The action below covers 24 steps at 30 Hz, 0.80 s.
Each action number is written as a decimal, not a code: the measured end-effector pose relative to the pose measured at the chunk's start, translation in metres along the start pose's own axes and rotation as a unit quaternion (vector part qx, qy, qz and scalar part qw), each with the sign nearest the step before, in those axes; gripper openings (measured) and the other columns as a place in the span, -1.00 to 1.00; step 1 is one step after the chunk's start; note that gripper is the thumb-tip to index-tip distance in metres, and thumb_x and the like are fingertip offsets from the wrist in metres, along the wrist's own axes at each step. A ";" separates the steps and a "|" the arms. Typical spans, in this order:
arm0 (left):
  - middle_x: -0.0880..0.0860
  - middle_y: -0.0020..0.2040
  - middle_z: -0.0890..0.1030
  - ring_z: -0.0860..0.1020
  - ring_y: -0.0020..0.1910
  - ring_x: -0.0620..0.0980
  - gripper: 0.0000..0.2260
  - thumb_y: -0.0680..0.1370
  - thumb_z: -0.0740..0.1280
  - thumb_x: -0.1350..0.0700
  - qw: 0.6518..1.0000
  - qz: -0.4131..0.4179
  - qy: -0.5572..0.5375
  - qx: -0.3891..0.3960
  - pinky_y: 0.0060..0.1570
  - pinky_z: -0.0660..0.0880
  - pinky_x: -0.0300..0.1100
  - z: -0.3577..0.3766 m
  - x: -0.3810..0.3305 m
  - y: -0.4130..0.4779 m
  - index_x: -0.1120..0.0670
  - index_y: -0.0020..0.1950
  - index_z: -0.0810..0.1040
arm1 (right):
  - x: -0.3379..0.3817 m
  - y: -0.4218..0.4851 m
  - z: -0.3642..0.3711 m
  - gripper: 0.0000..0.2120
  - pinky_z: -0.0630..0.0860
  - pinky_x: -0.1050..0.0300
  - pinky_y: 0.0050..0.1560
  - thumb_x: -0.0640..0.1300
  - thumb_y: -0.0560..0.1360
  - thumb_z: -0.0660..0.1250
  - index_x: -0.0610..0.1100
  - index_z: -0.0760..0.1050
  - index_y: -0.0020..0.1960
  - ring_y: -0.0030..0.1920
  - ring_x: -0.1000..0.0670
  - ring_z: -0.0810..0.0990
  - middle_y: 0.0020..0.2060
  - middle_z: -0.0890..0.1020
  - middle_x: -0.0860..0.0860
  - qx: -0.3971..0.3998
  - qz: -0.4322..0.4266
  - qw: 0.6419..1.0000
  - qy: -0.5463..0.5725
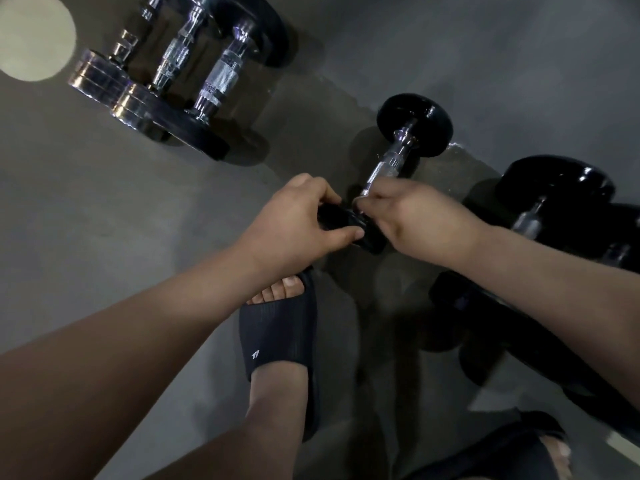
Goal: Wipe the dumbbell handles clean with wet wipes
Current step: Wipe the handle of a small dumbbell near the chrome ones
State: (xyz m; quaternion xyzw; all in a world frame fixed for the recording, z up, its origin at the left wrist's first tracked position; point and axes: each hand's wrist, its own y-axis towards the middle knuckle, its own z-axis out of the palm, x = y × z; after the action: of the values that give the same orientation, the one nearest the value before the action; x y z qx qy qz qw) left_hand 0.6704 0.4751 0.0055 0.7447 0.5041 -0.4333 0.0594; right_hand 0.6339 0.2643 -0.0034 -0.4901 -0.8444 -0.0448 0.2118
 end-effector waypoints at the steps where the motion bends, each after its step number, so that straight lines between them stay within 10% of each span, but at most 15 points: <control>1: -0.04 0.00 0.47 0.55 -0.02 -0.07 -0.57 0.34 0.57 -0.17 1.000 0.003 0.006 0.001 0.04 0.58 -0.06 0.000 -0.001 0.000 0.05 0.05 0.58 | -0.003 0.001 -0.004 -0.72 0.56 -0.09 -0.26 -0.19 0.56 0.15 -0.20 0.62 0.07 -0.20 -0.21 0.57 -0.11 0.54 -0.12 0.011 -0.003 1.000 -0.015; 7: -0.02 0.01 0.48 0.52 -0.04 -0.06 -0.58 0.37 0.56 -0.17 0.999 0.026 0.037 0.006 -0.03 0.48 -0.21 0.002 -0.007 -0.002 0.06 0.05 0.58 | -0.029 0.015 -0.014 -0.75 0.55 -0.12 -0.24 -0.22 0.54 0.19 -0.28 0.59 0.07 -0.16 -0.32 0.57 -0.01 0.54 -0.23 -0.085 0.180 0.977 -0.074; 13: 0.00 -0.03 0.50 0.53 -0.03 0.03 -0.68 0.48 0.34 -0.13 0.995 0.072 0.064 0.023 0.01 0.47 -0.17 0.004 -0.009 -0.002 0.07 0.06 0.63 | -0.007 -0.007 -0.007 -0.74 0.56 -0.05 -0.25 -0.21 0.57 0.17 -0.23 0.62 0.08 -0.20 -0.21 0.59 -0.10 0.57 -0.14 -0.011 0.040 0.999 -0.003; 18: 0.00 0.00 0.54 0.55 0.00 0.01 -0.84 0.52 0.41 0.05 0.995 0.091 0.045 0.018 0.03 0.39 -0.28 0.004 -0.006 -0.003 0.06 0.07 0.66 | -0.023 -0.001 -0.004 -0.72 0.58 -0.05 -0.23 -0.20 0.54 0.17 -0.29 0.62 0.04 -0.19 -0.29 0.59 -0.09 0.58 -0.21 -0.131 0.160 0.978 -0.019; 24: -0.04 0.04 0.49 0.53 -0.04 -0.13 -0.85 0.54 0.45 0.07 0.997 0.074 0.020 0.025 -0.05 0.40 -0.44 0.006 -0.009 -0.007 0.04 0.09 0.65 | -0.012 -0.013 -0.006 -0.68 0.58 -0.09 -0.25 -0.17 0.57 0.12 -0.22 0.62 0.09 -0.14 -0.21 0.60 -0.08 0.58 -0.12 0.005 0.018 1.000 -0.017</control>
State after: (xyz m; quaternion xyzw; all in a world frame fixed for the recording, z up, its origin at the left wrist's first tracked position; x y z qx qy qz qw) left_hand 0.6597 0.4692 0.0105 0.7898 0.4378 -0.4250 0.0629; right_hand 0.6295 0.2463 -0.0014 -0.5051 -0.8389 -0.0284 0.2010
